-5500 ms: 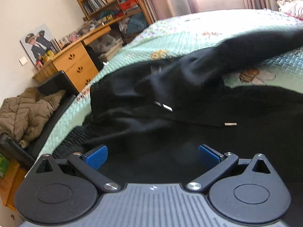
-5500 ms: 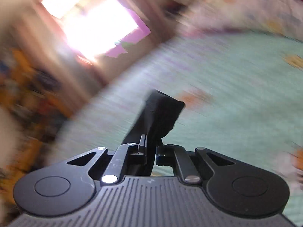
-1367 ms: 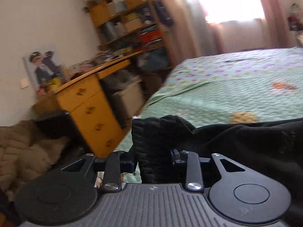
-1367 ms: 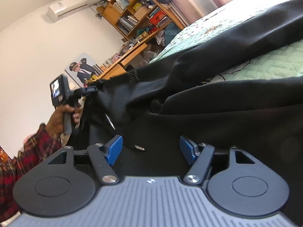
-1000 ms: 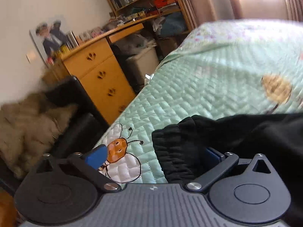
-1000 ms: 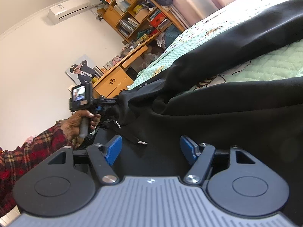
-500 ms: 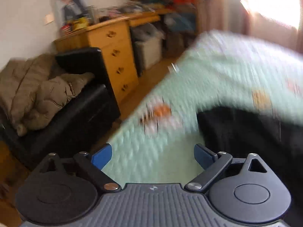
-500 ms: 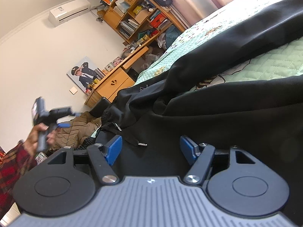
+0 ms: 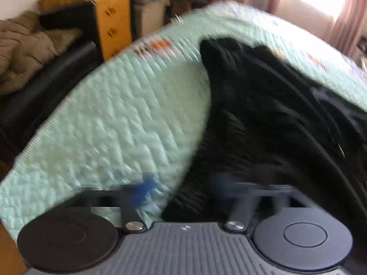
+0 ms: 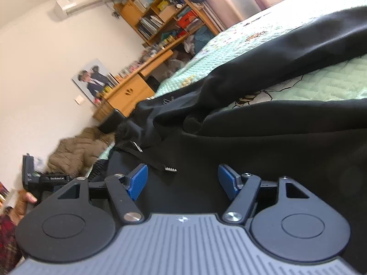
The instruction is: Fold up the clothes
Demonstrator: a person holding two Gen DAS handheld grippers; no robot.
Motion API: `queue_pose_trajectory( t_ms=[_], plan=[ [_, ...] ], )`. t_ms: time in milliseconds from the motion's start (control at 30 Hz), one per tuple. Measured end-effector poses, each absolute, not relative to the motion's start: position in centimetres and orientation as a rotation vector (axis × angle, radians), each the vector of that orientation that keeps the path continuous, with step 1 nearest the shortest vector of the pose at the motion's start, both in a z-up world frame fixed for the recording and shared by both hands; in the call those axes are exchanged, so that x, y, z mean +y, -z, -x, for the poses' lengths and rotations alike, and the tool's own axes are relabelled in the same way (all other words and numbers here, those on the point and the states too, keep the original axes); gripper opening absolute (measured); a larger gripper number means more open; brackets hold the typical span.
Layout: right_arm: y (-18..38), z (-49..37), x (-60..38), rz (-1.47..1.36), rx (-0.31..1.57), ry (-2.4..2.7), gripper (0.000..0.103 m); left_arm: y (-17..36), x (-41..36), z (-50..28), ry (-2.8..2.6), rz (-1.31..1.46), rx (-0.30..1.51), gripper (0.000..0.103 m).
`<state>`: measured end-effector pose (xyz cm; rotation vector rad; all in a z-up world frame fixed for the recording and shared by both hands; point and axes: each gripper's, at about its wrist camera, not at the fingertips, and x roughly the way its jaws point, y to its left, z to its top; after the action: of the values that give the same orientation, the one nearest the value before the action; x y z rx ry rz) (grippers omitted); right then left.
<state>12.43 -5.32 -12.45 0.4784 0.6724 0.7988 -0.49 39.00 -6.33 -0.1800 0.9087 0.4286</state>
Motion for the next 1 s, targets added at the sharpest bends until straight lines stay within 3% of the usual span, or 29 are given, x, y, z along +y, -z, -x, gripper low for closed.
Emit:
queue_pose_trajectory(
  t_ms=[33,67,167,300,467,533,567,600,667,733,1000],
  plan=[
    [12.1,-11.9,-5.2,-0.457,0.678,-0.776,0.073,6.5,38.6,0.4,-0.44,0.152,0.923,0.012],
    [11.7,-11.3,-5.0,-0.44,0.684,-0.755,0.077,6.7,38.1,0.3,-0.454,0.122,0.936,0.0],
    [10.4,-9.6,-3.9,-0.35,0.697,-0.69,0.082,6.7,37.8,1.1,-0.544,-0.007,0.948,0.0],
    [8.2,-7.8,-0.9,-0.174,0.625,-0.684,0.083,6.5,39.0,3.8,-0.532,0.111,0.88,0.0],
    [4.9,-8.1,6.0,0.091,0.421,-0.769,0.083,4.5,37.4,6.4,-0.415,0.219,0.708,0.008],
    [4.5,-9.2,9.3,0.2,0.402,-0.78,0.081,4.1,34.9,5.7,-0.299,0.199,0.684,0.017],
    [4.5,-9.8,10.9,0.254,0.398,-0.788,0.073,4.1,33.6,5.2,-0.245,0.184,0.683,0.019],
    [4.5,-10.4,12.5,0.307,0.394,-0.796,0.056,4.7,32.4,4.4,-0.212,0.165,0.702,0.02],
    [5.1,-11.0,15.2,0.408,0.397,-0.803,0.038,6.7,31.6,2.6,-0.219,0.149,0.766,0.02],
    [5.9,-11.3,17.2,0.484,0.396,-0.803,0.036,8.7,31.8,1.8,-0.259,0.174,0.816,0.018],
    [8.9,-13.6,21.2,0.631,0.433,-0.812,0.033,8.6,30.4,3.4,-0.295,0.138,0.832,0.018]
  ],
)
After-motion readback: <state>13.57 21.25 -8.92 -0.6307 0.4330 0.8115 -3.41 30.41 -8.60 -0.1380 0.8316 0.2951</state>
